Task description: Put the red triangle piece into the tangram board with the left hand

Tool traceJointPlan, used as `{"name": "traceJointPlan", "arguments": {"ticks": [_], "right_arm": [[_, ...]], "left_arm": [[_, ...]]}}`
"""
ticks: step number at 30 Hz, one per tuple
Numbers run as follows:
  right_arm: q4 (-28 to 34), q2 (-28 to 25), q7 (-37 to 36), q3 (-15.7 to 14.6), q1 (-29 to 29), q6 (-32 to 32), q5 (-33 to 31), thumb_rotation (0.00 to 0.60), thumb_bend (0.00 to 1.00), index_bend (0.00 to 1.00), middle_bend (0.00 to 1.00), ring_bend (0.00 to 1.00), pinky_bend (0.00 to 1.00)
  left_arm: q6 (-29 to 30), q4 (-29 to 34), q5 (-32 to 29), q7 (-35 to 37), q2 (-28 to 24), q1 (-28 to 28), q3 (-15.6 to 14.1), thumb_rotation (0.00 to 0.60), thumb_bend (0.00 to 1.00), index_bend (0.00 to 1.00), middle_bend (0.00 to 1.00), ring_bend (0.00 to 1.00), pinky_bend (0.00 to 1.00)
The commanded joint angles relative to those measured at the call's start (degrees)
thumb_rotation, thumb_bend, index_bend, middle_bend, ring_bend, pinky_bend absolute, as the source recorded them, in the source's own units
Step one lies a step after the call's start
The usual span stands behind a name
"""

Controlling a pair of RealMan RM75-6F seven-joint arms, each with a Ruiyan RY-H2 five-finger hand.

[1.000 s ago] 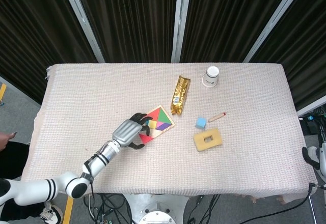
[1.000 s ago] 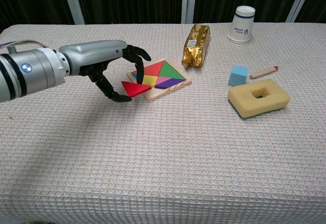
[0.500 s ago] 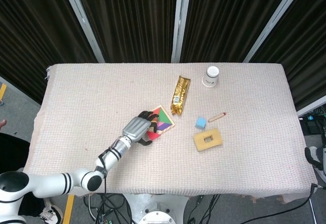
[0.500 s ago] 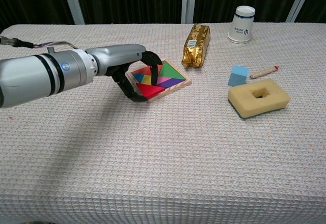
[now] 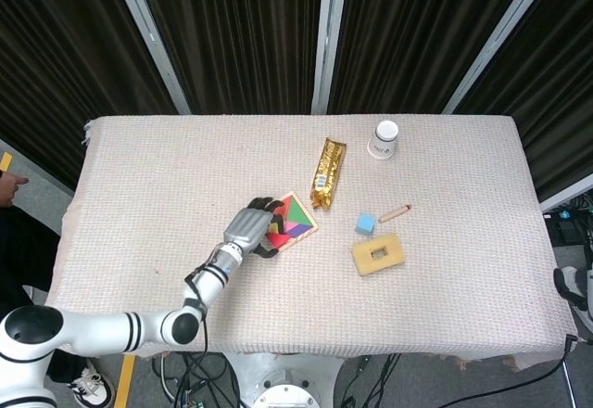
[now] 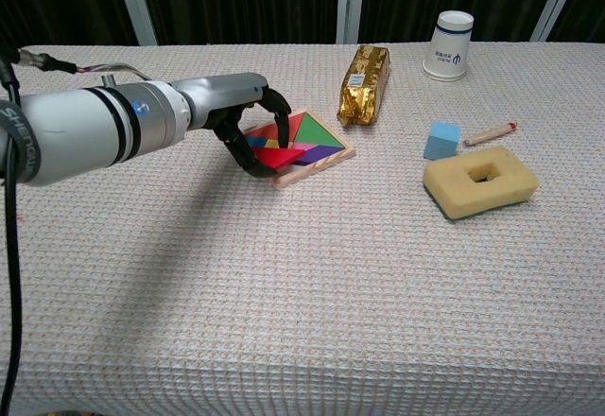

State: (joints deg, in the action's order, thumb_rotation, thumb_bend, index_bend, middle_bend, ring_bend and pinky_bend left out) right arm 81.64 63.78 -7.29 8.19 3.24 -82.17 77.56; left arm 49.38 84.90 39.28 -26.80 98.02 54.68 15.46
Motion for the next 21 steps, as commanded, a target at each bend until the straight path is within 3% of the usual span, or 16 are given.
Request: {"name": "traceJointPlan", "arguments": {"ticks": [1,21], "right_arm": [[-0.05,0.07,-0.03,-0.05,0.05,-0.01,0.15,0.6,0.3,0.0,0.0,0.0,0.0],[-0.38,-0.17,-0.45,-0.05,-0.31,0.0,-0.26,0.6,0.3,0.0,0.0,0.0,0.0]], "left_arm": [[2.37,1.99,-3.83,-2.62,-0.11,1.48,0.58,0.6,0.26,0.51,0.09,0.0,0.02],[2.23,-0.99,-2.03,-1.24,1.7,2.54,-1.6,0.6,0.26,0.52,0.09,0.0,0.02]]}}
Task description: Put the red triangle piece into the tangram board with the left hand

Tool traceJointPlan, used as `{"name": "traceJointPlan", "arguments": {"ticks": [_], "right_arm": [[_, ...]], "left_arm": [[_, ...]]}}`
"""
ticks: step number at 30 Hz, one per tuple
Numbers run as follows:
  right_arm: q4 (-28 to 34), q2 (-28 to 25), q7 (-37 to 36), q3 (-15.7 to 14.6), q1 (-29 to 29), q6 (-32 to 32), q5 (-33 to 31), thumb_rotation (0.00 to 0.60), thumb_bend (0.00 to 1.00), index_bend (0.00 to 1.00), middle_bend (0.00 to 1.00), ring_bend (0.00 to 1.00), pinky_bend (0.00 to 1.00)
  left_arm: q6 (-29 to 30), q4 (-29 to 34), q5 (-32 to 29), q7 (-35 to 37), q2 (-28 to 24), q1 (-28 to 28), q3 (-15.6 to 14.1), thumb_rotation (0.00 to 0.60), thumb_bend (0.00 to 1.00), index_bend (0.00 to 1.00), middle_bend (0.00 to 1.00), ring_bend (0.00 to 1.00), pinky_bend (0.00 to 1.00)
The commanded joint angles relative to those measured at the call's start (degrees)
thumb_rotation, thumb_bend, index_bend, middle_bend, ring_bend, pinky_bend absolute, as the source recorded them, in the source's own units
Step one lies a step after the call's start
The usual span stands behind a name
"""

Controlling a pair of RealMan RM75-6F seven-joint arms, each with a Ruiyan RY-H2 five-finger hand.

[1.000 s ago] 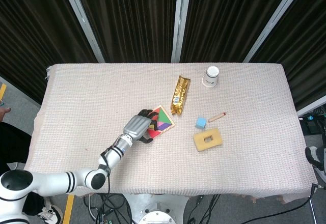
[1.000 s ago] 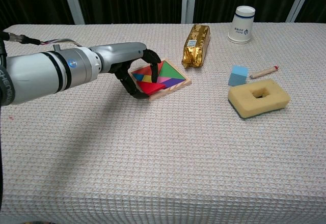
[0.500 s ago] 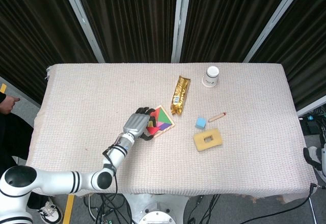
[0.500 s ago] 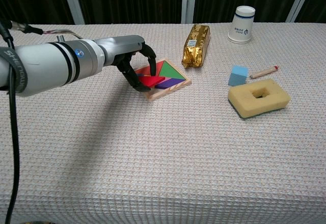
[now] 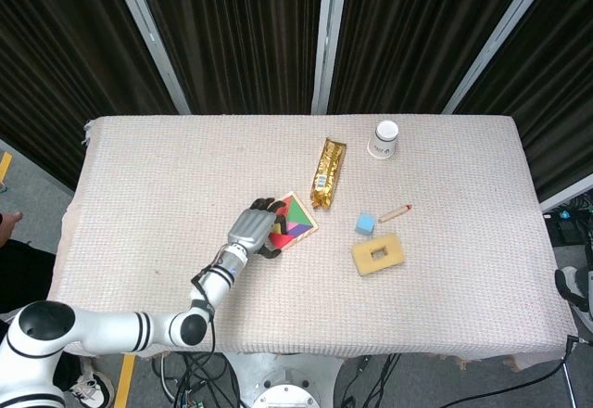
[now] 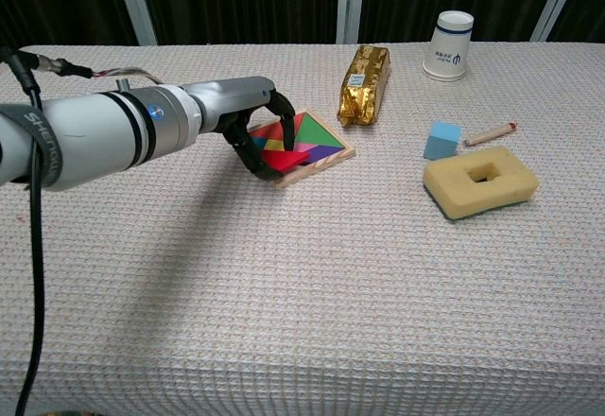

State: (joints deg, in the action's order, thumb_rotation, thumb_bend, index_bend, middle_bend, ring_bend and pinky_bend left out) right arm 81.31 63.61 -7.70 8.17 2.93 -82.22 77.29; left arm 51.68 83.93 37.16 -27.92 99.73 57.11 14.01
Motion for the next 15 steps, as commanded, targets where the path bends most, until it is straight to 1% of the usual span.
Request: {"name": "traceJointPlan", "arguments": {"ticks": [1,15], "right_arm": [[-0.09,-0.01,-0.08,-0.07,0.04,0.19,0.02,0.6,0.3,0.0,0.0,0.0,0.0],[-0.08,-0.11,-0.13,-0.11,-0.2,0.0,-0.02,0.6,0.3,0.0,0.0,0.0,0.0]], "left_arm": [[-0.15,-0.13,0.1,-0.17,0.06,0.19,-0.24,0.6,0.26,0.52,0.09,0.0,0.02],[-1.51,-2.35,0.29,-0.16,0.65,1.25,-0.83,0.6,0.26,0.52,0.09,0.0,0.02]]}}
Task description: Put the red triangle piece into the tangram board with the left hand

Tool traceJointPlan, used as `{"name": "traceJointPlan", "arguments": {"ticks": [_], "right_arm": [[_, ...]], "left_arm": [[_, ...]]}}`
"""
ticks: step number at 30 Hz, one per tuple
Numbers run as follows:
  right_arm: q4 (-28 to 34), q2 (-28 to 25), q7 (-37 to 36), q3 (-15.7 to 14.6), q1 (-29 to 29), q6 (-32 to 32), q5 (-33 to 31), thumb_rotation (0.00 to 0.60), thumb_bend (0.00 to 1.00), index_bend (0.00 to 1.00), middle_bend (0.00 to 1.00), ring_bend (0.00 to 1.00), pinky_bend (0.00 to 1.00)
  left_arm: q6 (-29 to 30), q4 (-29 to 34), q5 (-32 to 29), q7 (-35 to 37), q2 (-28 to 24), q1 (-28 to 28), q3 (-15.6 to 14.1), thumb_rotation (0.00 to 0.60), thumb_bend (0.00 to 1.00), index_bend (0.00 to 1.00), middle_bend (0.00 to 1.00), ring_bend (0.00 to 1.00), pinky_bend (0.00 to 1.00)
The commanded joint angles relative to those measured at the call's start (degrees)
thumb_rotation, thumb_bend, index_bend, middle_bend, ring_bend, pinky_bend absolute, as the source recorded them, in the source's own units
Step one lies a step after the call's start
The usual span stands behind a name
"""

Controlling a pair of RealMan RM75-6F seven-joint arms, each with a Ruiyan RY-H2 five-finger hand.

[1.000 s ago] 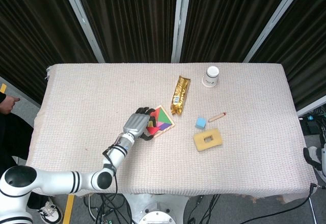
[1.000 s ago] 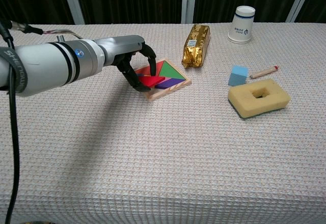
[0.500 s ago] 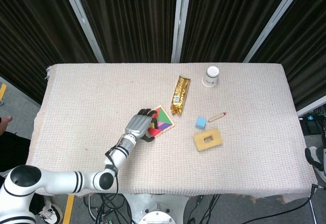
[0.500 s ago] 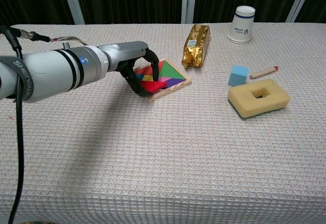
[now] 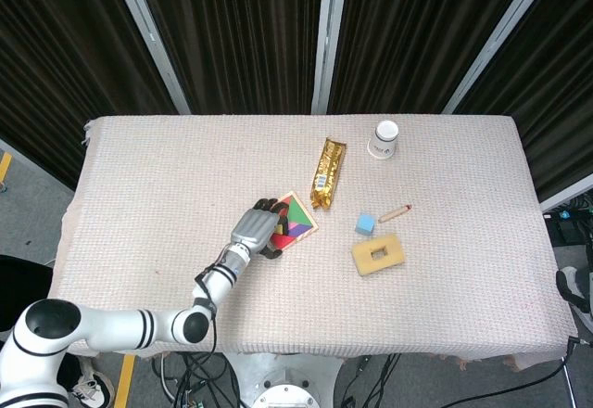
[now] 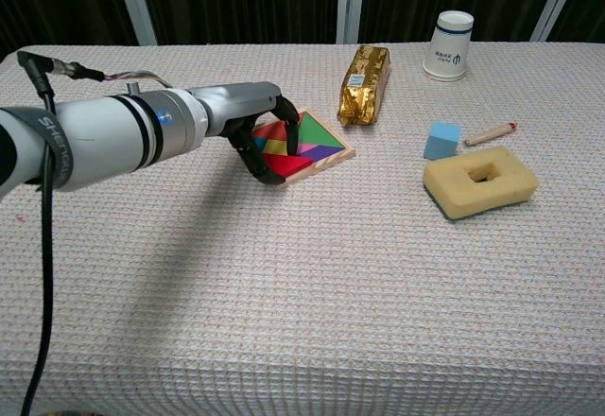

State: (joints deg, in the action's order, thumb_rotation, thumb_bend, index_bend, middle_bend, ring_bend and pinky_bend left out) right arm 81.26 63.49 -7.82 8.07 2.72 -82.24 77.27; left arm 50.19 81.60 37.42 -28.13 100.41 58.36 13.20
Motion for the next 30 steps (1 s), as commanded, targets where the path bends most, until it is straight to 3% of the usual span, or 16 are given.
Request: {"name": "traceJointPlan", "arguments": {"ticks": [1,30], "right_arm": [[-0.07,0.05,-0.03,-0.01,0.01,0.0,0.03,0.6,0.3,0.0,0.0,0.0,0.0],[0.01,0.15,0.43,-0.03,0.06,0.02,0.16,0.6,0.3,0.0,0.0,0.0,0.0]], "left_arm": [[-0.02,-0.07,0.11,0.16,-0.07,-0.01,-0.05,0.6,0.26,0.52,0.09,0.0,0.02],[-0.58,-0.91,1.26,1.26,-0.5,0.08,-0.83,0.6,0.26,0.52,0.09,0.0,0.02]]}}
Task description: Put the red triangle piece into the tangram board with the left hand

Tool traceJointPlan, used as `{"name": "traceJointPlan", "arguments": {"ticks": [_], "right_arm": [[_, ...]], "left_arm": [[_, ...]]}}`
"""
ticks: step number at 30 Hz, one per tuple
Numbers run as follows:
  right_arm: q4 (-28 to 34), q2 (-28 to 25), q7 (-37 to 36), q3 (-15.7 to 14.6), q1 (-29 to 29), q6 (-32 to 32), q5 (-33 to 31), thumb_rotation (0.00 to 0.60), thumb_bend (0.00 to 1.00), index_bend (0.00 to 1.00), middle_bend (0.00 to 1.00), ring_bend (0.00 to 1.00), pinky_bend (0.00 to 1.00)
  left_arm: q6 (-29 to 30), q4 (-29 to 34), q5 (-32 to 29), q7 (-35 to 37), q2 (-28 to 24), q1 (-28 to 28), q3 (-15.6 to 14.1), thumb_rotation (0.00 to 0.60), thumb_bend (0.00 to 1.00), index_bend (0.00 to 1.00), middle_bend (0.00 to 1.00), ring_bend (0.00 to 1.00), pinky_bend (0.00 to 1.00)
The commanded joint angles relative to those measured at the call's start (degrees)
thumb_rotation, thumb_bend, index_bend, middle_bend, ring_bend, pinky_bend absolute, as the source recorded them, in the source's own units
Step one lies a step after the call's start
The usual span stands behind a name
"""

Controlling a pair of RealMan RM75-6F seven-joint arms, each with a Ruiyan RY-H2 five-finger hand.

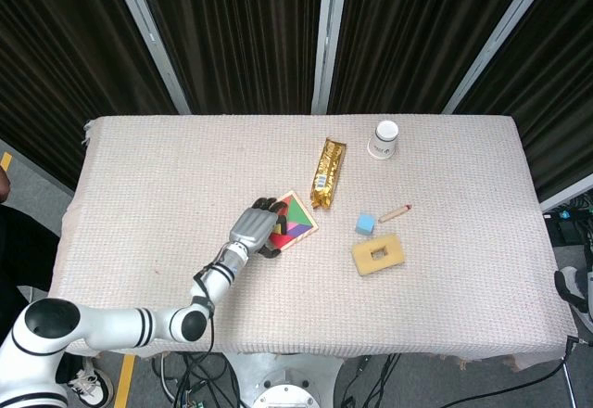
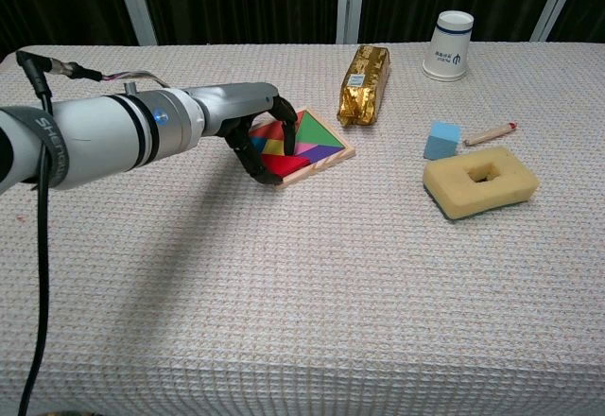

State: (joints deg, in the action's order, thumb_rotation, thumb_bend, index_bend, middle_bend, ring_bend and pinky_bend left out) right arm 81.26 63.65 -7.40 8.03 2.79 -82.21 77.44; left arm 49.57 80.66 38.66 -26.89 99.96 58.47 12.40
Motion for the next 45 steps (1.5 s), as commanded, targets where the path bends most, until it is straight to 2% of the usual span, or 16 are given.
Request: {"name": "traceJointPlan", "arguments": {"ticks": [1,17,30,45], "right_arm": [[0.01,0.0,0.03,-0.01,-0.02,-0.02,0.0,0.6,0.3,0.0,0.0,0.0,0.0],[0.14,-0.01,0.26,-0.08,0.04,0.17,0.0,0.6,0.3,0.0,0.0,0.0,0.0],[0.3,-0.12,0.39,-0.12,0.06,0.43,-0.17,0.6,0.3,0.0,0.0,0.0,0.0],[0.39,-0.22,0.35,-0.07,0.03,0.37,-0.23,0.6,0.3,0.0,0.0,0.0,0.0]], "left_arm": [[0.03,0.01,0.01,0.02,-0.07,-0.04,-0.05,0.6,0.26,0.52,0.09,0.0,0.02],[-0.39,0.03,0.35,0.32,-0.24,0.03,-0.33,0.6,0.26,0.5,0.09,0.0,0.02],[-0.53,-0.18,0.74,1.22,-0.26,-0.28,-0.41,0.6,0.26,0.36,0.08,0.0,0.02],[0.46,1.51,1.52,1.17,-1.49,-0.6,-0.29,0.6,0.26,0.32,0.08,0.0,0.02]]}}
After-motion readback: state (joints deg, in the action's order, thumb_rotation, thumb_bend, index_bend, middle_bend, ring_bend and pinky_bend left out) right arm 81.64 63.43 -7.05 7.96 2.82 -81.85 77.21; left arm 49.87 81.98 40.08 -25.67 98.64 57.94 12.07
